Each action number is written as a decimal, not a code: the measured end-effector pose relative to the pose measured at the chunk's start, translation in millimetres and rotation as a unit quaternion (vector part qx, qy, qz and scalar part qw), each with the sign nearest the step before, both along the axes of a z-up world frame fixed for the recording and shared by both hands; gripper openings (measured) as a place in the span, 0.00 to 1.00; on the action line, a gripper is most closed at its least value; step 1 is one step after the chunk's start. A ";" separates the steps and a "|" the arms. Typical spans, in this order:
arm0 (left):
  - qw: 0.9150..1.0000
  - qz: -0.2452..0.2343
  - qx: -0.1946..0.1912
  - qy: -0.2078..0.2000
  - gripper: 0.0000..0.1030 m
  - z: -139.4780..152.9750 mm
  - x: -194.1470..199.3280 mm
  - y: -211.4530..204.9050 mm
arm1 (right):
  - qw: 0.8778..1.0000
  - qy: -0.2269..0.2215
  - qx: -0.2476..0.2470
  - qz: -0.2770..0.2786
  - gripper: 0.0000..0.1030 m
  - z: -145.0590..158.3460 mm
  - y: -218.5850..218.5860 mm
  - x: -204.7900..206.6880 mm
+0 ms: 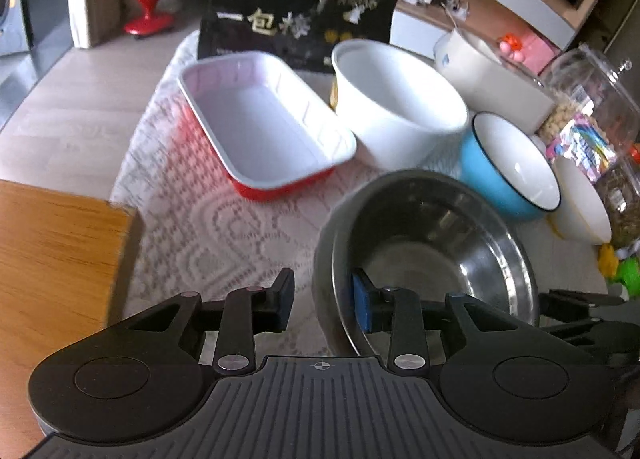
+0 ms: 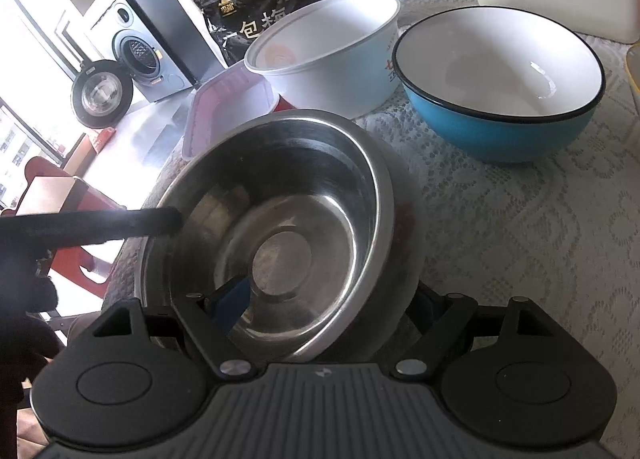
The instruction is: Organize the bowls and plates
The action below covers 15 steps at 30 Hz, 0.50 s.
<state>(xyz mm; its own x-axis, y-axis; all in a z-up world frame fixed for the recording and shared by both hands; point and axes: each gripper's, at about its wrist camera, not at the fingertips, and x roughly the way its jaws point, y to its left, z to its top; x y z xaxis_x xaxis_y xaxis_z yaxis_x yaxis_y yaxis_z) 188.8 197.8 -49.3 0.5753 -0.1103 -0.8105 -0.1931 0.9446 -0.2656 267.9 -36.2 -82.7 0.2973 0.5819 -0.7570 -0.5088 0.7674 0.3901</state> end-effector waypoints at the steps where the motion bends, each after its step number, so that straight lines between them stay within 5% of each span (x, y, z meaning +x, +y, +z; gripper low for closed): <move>1: 1.000 0.001 -0.006 0.004 0.34 -2.7 0.7 0.0 | 1.000 0.000 0.000 0.000 0.80 -0.4 0.5 0.4; 6: 0.999 -0.007 -0.027 0.021 0.43 -12.6 15.1 -6.1 | 1.000 0.008 0.006 -0.004 0.82 -2.6 3.2 3.0; 15: 0.999 -0.030 -0.025 0.036 0.45 -15.0 20.7 -23.3 | 1.000 0.015 0.011 -0.003 0.82 1.2 -9.5 -2.5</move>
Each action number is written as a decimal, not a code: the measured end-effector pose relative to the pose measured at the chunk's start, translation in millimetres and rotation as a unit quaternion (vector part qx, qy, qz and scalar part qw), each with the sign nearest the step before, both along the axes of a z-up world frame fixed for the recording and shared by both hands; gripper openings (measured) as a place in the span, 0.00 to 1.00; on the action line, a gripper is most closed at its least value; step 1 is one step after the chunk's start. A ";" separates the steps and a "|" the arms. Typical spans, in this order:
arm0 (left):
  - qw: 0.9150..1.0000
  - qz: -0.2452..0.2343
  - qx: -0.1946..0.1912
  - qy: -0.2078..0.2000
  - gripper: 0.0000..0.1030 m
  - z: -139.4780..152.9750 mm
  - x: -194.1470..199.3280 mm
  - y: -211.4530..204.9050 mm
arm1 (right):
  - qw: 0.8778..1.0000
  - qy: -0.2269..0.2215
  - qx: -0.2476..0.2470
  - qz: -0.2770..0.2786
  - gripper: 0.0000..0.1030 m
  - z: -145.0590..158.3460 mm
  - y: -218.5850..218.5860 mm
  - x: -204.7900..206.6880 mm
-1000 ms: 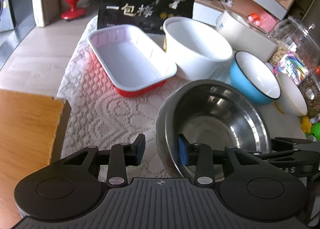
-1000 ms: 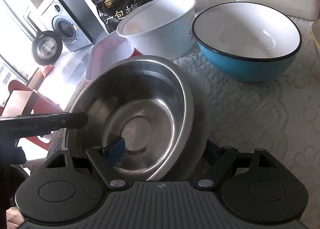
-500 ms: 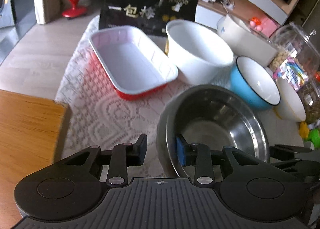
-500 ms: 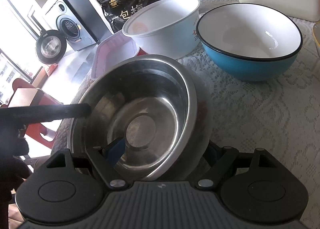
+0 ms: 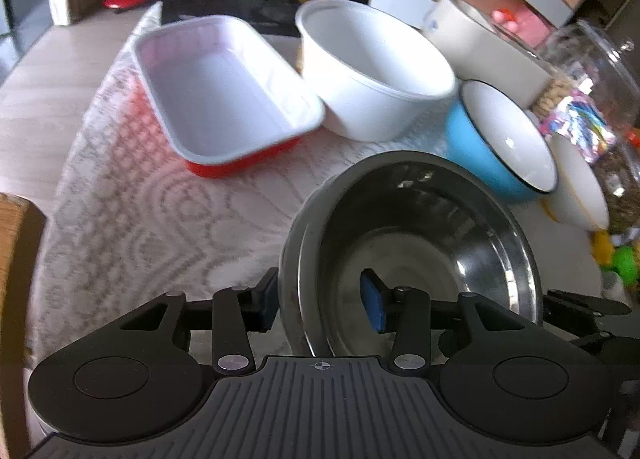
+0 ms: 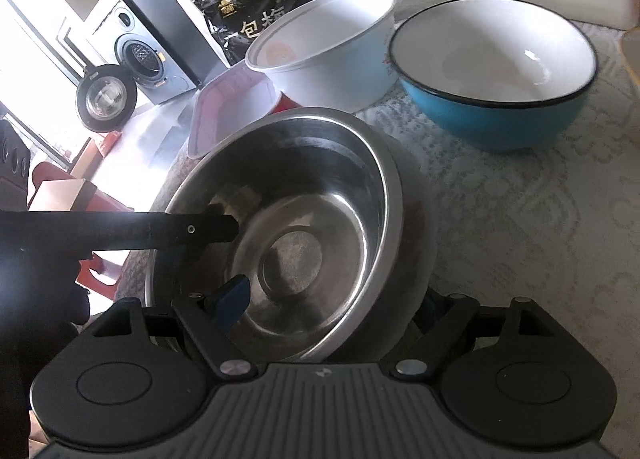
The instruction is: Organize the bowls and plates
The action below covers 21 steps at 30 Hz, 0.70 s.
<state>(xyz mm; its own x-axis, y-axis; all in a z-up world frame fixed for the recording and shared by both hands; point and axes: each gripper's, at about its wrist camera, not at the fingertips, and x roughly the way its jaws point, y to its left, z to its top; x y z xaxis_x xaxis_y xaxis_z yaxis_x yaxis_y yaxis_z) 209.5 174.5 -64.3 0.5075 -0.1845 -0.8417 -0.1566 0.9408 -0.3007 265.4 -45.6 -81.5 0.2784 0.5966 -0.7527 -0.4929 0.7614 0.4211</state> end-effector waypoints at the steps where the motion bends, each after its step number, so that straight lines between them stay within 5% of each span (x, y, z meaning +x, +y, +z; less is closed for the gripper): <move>1: 1.000 -0.005 -0.005 0.001 0.45 -0.6 0.9 -1.8 | 1.000 -0.001 -0.001 -0.002 0.82 1.1 -3.7 -0.7; 5: 0.999 -0.028 -0.024 -0.001 0.45 -2.2 2.4 -12.8 | 1.000 0.002 -0.006 -0.013 0.82 1.4 -19.8 -0.8; 12: 0.999 -0.043 0.014 -0.012 0.45 0.8 5.3 -31.4 | 1.000 0.001 -0.008 -0.020 0.82 -6.3 -27.2 -0.5; 21: 0.999 -0.047 0.014 -0.019 0.44 -0.2 3.5 -29.4 | 1.000 -0.007 -0.008 -0.021 0.83 -7.6 -28.9 -3.8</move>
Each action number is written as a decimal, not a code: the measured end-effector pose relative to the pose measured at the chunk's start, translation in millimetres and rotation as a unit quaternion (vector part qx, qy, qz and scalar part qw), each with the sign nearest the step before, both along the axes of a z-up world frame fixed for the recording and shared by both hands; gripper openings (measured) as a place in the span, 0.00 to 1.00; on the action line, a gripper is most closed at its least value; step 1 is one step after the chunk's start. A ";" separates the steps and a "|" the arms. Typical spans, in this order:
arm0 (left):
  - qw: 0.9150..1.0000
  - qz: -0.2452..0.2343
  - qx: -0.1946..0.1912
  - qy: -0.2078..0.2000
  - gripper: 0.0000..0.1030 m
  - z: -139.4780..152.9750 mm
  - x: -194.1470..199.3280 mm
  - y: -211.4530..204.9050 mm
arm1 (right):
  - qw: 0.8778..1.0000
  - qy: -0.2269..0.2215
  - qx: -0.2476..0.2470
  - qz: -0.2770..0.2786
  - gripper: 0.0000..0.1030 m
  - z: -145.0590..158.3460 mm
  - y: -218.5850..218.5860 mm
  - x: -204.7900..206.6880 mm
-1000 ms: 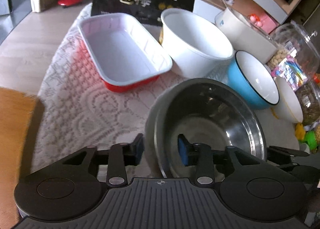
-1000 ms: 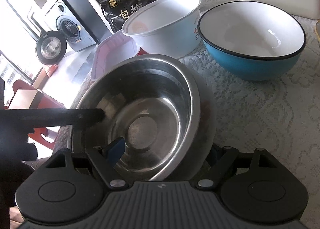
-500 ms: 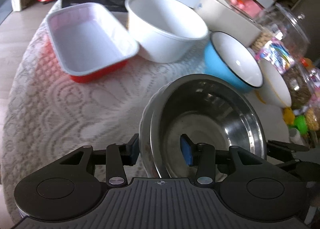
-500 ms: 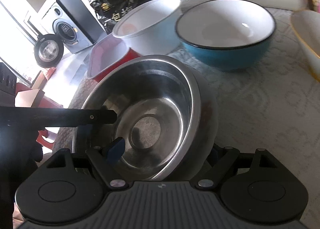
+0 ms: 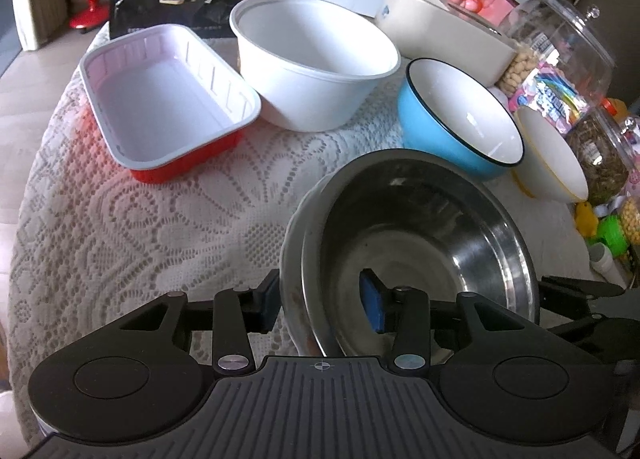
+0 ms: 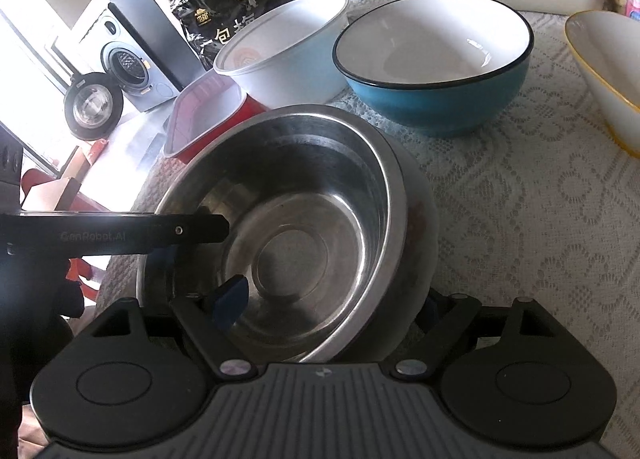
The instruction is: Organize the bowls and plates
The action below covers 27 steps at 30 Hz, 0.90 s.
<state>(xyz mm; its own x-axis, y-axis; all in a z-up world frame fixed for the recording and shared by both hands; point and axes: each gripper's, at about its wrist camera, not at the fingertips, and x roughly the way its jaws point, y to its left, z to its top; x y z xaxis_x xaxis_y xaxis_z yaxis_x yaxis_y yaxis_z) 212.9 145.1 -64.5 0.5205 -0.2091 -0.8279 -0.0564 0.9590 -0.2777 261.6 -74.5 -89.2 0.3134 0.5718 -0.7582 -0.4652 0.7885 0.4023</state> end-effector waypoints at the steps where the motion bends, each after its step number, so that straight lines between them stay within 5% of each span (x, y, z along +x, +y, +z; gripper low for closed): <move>1: 1.000 -0.001 0.000 -0.001 0.44 0.0 -0.5 0.0 | 1.000 -0.004 -0.003 0.001 0.83 -0.3 0.9 -0.8; 11: 0.997 0.044 0.040 -0.052 0.43 27.9 -20.8 5.1 | 0.998 -0.060 0.000 -0.013 0.83 8.5 -12.7 -7.8; 19: 0.988 0.070 0.104 -0.093 0.43 63.0 -36.0 -35.0 | 0.992 -0.118 0.004 -0.053 0.83 22.5 -59.0 -9.6; 22: 0.988 0.049 0.095 -0.112 0.43 75.8 -32.4 -65.2 | 0.987 -0.149 -0.006 -0.066 0.83 31.9 -79.4 -14.5; 27: 0.990 -0.008 0.017 -0.139 0.42 85.4 -11.6 -117.9 | 0.967 -0.228 -0.046 -0.106 0.84 54.4 -114.4 -23.7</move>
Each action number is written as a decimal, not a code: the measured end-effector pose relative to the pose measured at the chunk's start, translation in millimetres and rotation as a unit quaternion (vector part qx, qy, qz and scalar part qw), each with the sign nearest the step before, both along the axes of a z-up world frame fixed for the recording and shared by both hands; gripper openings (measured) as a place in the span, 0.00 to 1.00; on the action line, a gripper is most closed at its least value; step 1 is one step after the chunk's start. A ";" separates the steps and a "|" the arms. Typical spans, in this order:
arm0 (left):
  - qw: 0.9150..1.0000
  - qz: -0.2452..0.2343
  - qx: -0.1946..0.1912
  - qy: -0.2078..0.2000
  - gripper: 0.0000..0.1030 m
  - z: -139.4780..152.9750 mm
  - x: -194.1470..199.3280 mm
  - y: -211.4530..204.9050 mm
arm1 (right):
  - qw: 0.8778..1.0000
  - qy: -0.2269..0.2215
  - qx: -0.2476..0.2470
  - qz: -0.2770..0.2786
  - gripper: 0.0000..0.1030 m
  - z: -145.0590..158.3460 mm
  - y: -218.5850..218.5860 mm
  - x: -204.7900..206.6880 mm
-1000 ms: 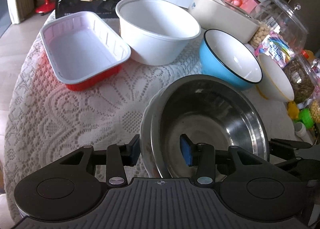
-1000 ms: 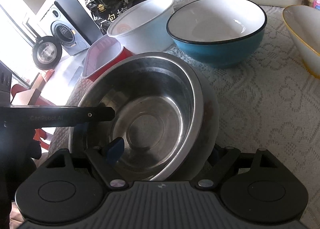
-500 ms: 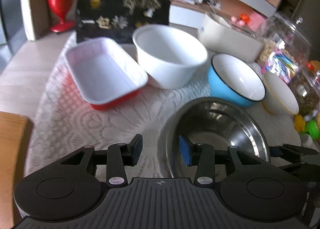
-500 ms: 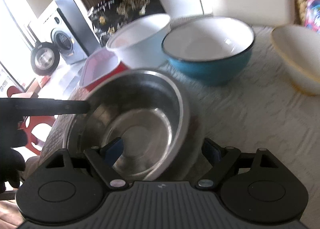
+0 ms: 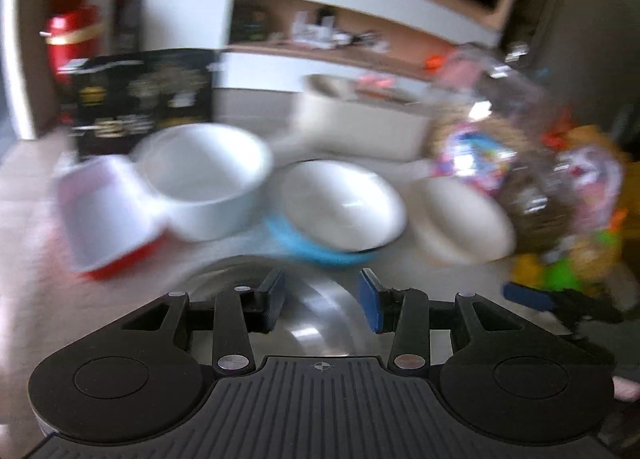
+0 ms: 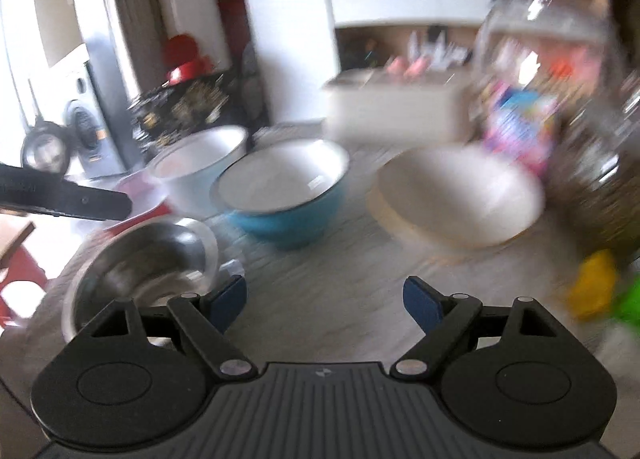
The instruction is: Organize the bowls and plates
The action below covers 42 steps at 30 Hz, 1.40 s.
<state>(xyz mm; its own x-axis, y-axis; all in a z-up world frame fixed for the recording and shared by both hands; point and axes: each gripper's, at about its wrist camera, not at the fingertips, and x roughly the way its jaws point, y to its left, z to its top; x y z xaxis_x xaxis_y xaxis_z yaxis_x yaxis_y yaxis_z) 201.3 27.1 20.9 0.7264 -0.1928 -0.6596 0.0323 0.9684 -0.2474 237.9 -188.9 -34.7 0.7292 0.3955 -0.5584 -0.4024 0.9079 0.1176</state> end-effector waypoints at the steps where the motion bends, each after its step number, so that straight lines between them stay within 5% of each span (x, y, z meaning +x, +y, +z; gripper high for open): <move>1: 1.000 -0.010 -0.020 -0.007 0.41 0.0 4.0 -9.7 | 0.999 -0.023 -0.017 -0.017 0.84 5.4 -5.7 -0.3; 5: 0.997 -0.033 -0.061 -0.023 0.39 -10.4 27.1 -52.0 | 0.994 -0.072 -0.038 -0.070 0.92 27.7 -31.0 10.3; 12: 0.987 -0.016 -0.136 0.085 0.39 -67.0 95.8 -79.7 | 0.994 0.022 0.012 -0.111 0.97 17.2 -64.2 108.2; 17: 0.985 0.005 -0.141 0.095 0.40 -83.4 128.5 -83.4 | 0.992 0.046 0.040 -0.111 0.97 -13.7 -69.0 142.3; 18: 0.986 0.001 -0.137 0.094 0.30 -84.8 134.5 -86.8 | 0.992 0.048 0.042 -0.112 0.97 -17.8 -69.0 146.2; 21: 0.989 -0.014 -0.117 0.093 0.23 -83.4 146.0 -100.6 | 0.990 0.055 0.026 -0.128 0.94 -29.8 -64.2 159.0; 29: 0.997 -0.011 -0.031 0.072 0.25 -77.8 150.7 -127.4 | 0.985 0.100 0.048 -0.132 0.72 -50.8 -70.6 182.0; 37: 0.988 -0.021 -0.094 0.118 0.28 -90.7 150.9 -122.4 | 0.981 0.130 0.083 -0.120 0.68 -55.1 -79.6 183.0; 42: 0.989 -0.011 -0.090 0.121 0.28 -96.3 158.2 -123.9 | 0.980 0.136 0.091 -0.112 0.67 -55.2 -82.7 181.7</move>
